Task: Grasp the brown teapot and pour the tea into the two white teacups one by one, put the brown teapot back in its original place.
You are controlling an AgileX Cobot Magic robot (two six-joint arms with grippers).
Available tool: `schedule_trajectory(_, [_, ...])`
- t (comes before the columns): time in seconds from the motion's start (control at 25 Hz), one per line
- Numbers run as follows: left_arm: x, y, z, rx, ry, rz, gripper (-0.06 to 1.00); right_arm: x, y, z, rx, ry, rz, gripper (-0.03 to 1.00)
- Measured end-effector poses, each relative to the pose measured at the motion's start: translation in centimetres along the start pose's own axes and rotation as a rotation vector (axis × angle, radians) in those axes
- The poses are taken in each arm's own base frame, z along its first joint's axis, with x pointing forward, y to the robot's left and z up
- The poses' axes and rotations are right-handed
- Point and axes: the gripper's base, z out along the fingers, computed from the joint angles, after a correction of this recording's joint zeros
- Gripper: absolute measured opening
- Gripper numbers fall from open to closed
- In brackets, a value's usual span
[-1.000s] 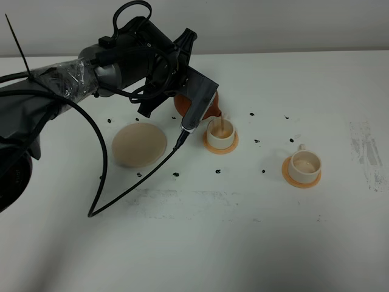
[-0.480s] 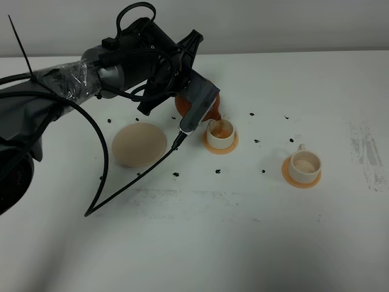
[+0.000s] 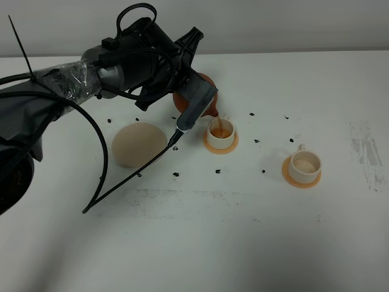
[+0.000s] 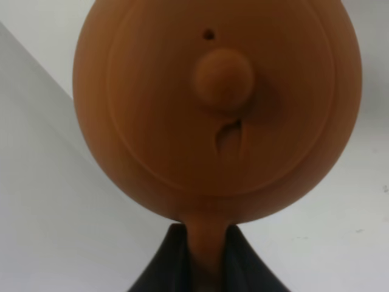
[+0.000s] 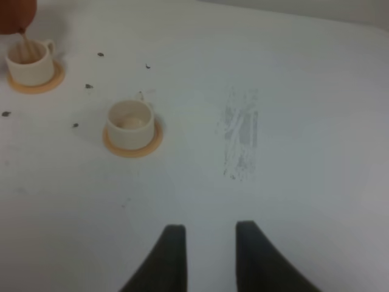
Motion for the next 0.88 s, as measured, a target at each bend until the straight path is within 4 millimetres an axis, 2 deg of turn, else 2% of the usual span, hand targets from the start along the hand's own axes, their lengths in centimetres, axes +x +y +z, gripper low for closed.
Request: schedule_trajectory(0.88, [-0.03,0.23,0.01,-0.026,-0.001,0.091,0.13,0.0,0.0,0.0,0.0,0.0,0.0,0.22])
